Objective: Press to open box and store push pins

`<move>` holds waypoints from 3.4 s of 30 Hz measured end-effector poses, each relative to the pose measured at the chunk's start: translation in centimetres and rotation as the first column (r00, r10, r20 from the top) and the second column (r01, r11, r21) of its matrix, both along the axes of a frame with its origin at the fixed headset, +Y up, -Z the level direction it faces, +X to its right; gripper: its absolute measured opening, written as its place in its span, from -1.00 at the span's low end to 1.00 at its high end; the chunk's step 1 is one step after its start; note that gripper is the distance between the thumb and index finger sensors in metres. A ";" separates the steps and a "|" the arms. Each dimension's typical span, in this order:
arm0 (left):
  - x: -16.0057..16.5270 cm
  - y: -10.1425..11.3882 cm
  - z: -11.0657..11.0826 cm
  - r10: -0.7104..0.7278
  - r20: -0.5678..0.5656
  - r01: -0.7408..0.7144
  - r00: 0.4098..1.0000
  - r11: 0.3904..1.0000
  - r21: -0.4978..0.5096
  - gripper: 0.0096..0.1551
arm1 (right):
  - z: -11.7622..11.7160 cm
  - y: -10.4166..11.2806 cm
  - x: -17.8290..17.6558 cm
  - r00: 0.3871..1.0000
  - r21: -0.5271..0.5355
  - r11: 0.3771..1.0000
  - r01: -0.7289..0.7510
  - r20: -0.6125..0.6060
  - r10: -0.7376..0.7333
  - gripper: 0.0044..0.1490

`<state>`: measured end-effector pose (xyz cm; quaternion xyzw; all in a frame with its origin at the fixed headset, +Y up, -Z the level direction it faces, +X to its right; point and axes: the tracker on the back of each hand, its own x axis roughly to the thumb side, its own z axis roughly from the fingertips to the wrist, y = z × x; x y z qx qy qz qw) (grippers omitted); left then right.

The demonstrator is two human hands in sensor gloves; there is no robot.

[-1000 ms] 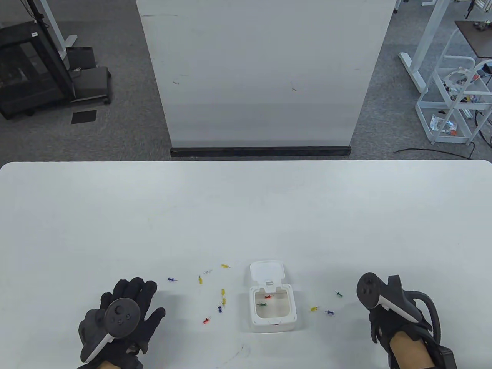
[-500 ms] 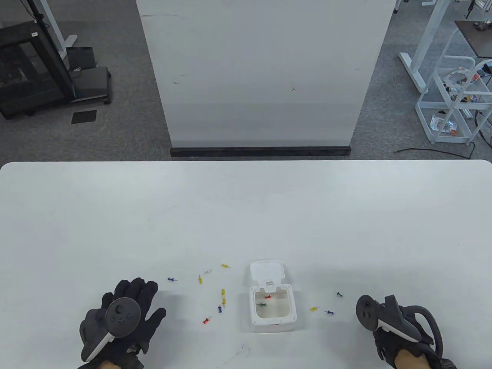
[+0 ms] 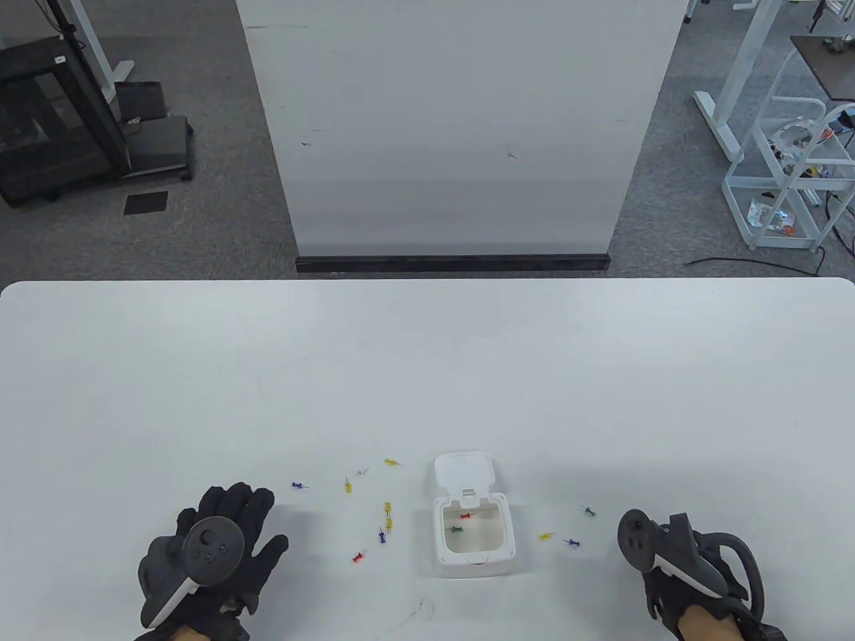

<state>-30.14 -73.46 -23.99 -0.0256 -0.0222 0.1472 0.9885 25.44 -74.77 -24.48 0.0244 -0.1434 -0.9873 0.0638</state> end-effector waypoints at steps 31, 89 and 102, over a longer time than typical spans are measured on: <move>-0.1 0.1 0.1 0.008 0.006 -0.008 1.000 1.000 0.015 -0.15 | -1.8 4.6 -20.8 0.939 0.046 0.975 0.217 -0.283 -0.195 -0.44; -0.1 0.2 0.0 0.013 0.007 -0.013 1.000 1.000 0.004 -0.15 | -5.7 2.6 -5.8 0.951 0.077 0.968 0.240 0.183 -0.251 -0.42; -0.1 0.2 0.0 0.010 0.001 -0.010 1.000 1.000 -0.002 -0.15 | -5.7 -1.6 -7.3 0.976 0.074 0.997 -0.017 0.217 0.001 -0.45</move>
